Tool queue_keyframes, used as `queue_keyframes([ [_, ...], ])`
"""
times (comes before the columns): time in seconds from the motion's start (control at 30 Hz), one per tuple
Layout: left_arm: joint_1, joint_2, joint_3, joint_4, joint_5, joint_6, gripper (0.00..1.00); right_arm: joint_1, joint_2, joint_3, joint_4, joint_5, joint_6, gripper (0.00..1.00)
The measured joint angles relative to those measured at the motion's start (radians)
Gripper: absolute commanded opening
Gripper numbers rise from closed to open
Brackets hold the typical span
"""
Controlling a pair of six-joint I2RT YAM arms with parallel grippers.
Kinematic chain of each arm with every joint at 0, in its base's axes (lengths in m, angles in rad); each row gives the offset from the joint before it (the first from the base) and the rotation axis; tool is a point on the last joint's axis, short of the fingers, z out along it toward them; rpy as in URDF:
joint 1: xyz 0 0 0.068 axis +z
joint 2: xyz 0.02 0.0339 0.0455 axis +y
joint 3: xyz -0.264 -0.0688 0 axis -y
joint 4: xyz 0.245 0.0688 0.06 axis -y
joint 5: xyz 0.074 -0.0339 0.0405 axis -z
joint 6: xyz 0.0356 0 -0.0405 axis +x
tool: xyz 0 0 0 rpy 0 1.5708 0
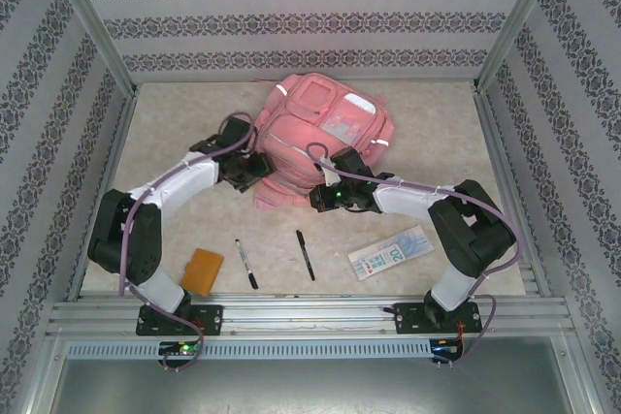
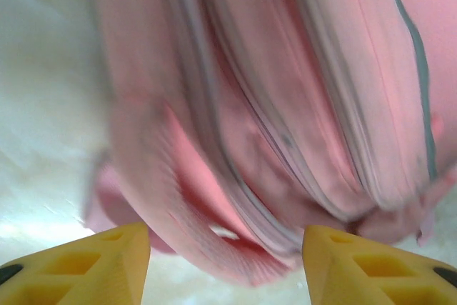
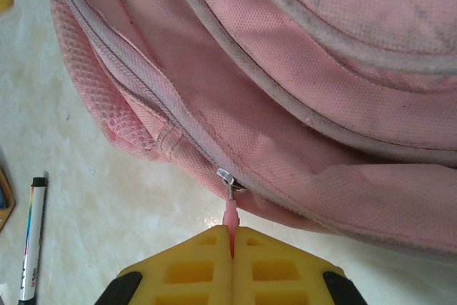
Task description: Pack the student bag
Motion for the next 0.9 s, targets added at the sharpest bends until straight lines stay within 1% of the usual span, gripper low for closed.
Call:
queue_keyframes([
  [0.1,-0.092,0.003,-0.007,0.029,-0.063,-0.074,0.63,0.0,0.0,0.0,0.0,-0.002,0.0,0.0],
  [0.17,-0.121,0.021,-0.007,0.047,-0.098,-0.117,0.63,0.0,0.002,0.0,0.001,-0.003,0.0,0.05],
  [0.3,-0.142,0.092,-0.01,0.085,-0.166,-0.19,0.64,0.002,0.019,0.0,0.004,-0.009,0.002,0.18],
  [0.4,-0.146,0.129,-0.017,0.106,-0.208,-0.232,0.64,0.011,0.037,0.0,-0.004,-0.011,0.011,0.21],
  [0.5,-0.151,0.145,-0.02,0.129,-0.226,-0.256,0.63,0.022,0.047,0.0,-0.007,-0.01,0.019,0.22],
  [0.6,-0.152,0.147,-0.02,0.136,-0.237,-0.269,0.61,0.031,0.051,0.002,-0.008,-0.006,0.023,0.26],
  [0.67,-0.153,0.147,-0.021,0.137,-0.243,-0.272,0.6,0.033,0.059,0.007,-0.007,0.004,0.026,0.26],
  [0.87,-0.156,0.146,-0.031,0.145,-0.252,-0.273,0.55,0.035,0.082,0.022,-0.004,0.039,0.029,0.26],
  [0.9,-0.156,0.145,-0.033,0.147,-0.252,-0.273,0.54,0.035,0.082,0.024,-0.003,0.047,0.031,0.23],
])
